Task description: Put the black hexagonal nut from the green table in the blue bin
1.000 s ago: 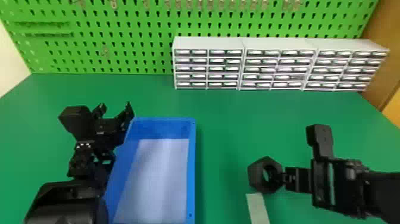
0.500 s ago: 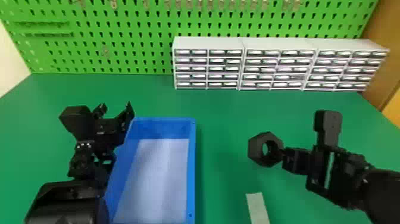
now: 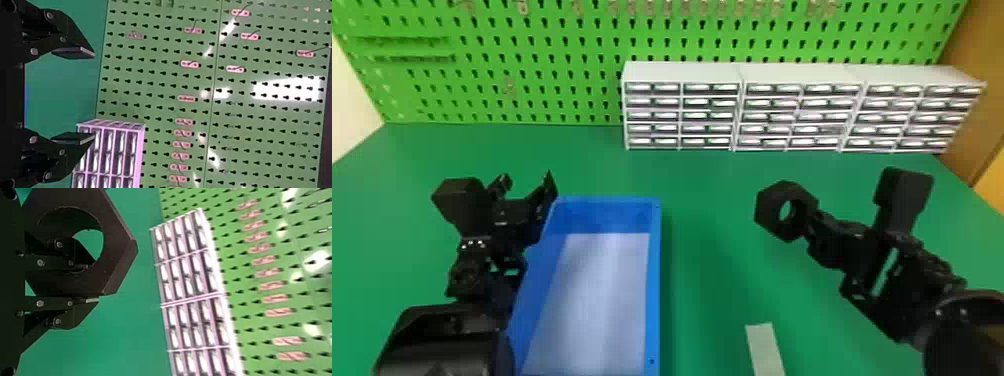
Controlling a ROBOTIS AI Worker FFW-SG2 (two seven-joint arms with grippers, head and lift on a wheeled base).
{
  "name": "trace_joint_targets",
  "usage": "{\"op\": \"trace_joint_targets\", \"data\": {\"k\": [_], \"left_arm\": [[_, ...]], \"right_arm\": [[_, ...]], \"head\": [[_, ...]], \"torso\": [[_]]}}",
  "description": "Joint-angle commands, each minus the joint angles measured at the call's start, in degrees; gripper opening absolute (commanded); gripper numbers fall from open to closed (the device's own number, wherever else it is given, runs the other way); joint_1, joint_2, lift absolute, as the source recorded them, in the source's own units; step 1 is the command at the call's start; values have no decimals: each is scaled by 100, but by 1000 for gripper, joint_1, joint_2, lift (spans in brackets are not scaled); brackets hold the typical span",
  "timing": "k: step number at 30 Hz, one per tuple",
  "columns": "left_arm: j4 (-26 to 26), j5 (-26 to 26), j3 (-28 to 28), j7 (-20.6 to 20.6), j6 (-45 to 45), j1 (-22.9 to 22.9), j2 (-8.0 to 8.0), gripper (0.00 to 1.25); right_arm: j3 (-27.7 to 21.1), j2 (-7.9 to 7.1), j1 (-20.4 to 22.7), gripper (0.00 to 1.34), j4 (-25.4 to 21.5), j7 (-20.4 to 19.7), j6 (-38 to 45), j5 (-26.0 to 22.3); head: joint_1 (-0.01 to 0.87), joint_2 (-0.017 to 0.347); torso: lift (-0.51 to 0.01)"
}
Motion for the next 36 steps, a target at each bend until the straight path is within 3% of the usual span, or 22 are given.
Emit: {"op": "trace_joint_targets", "data": {"k": [1,11,21,36], "left_arm": [[2,-2,-11,0,0,-8,-15,739],[2,7,-3,0,0,10,-15,739],[-7,16,6,0,0,1,-15,739],[2,16,-3,0,0,-8,-15,739]], "right_arm": [[38,48,74,350,0,40,-543,273],[91,197,171,348,0,251,-1545,1046],[126,197,188,348,-26,647,-1765,1521],[196,268,91,348,-35,664,-1765,1670]], "head": [[686,51],[686,51],[686,51],[686,51]], "torso": [[-97],[-97],[-97],[-97]]}}
